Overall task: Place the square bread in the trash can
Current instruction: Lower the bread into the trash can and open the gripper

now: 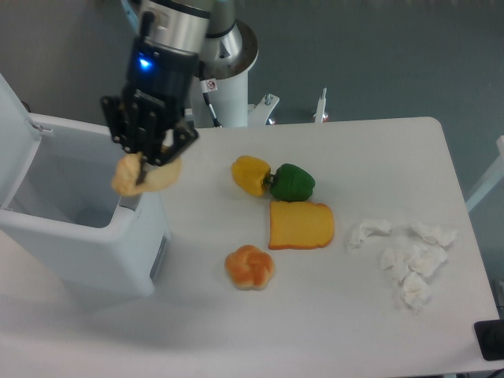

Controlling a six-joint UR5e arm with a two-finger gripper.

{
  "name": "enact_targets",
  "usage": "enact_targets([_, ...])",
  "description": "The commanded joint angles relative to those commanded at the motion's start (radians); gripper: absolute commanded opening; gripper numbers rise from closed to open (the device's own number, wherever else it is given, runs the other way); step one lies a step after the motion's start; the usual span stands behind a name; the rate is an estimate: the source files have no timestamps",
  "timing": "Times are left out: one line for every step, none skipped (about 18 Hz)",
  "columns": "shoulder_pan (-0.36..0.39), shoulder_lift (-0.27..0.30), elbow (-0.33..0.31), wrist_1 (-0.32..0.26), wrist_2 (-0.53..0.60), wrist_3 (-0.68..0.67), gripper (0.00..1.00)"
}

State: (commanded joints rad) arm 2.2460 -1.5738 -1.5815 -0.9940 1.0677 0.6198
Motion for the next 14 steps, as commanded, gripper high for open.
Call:
enact_targets([-0.020, -0.002, -0.008, 0.000, 0.002, 0.000, 0.29])
enact_targets([-0.029, -0.003, -0.017, 0.002, 0.000, 0.001, 0.34])
enact_targets([-0.042, -0.005, -0.020, 0.003, 0.000, 0.000, 0.39])
enact_targets([-0.054, -0.008, -0.020, 0.003, -0.002, 0.000, 0.44])
enact_targets([-0.063, -0.011, -0.020, 0.003, -0.002, 0.000, 0.45])
enact_targets([-0.075, -0.015, -0.023, 0.002, -0.003, 0.001, 0.47])
enact_targets([-0.091, -0.017, -0.023, 0.002, -0.005, -0.002, 0.50])
enact_targets([-0.101, -0.017, -0.023, 0.000, -0.006, -0.009, 0.54])
enact_targets([-0.104, -0.017, -0.026, 0.000, -0.008, -0.012, 0.70])
enact_targets([-0.121, -0.018, -0.029, -0.002, -0.020, -0.011, 1.00])
enact_targets([-0.131, -0.018, -0.035, 0.000, -0.026, -0.006, 1.00])
enact_targets([-0.132, -0.020, -0.035, 0.002, -0.031, -0.005, 1.00])
enact_targets([-0.138, -0.026, -0.035, 0.005, -0.035, -0.003, 1.00])
enact_targets([-0.140, -0.029, -0.032, 0.003, -0.035, -0.003, 1.00])
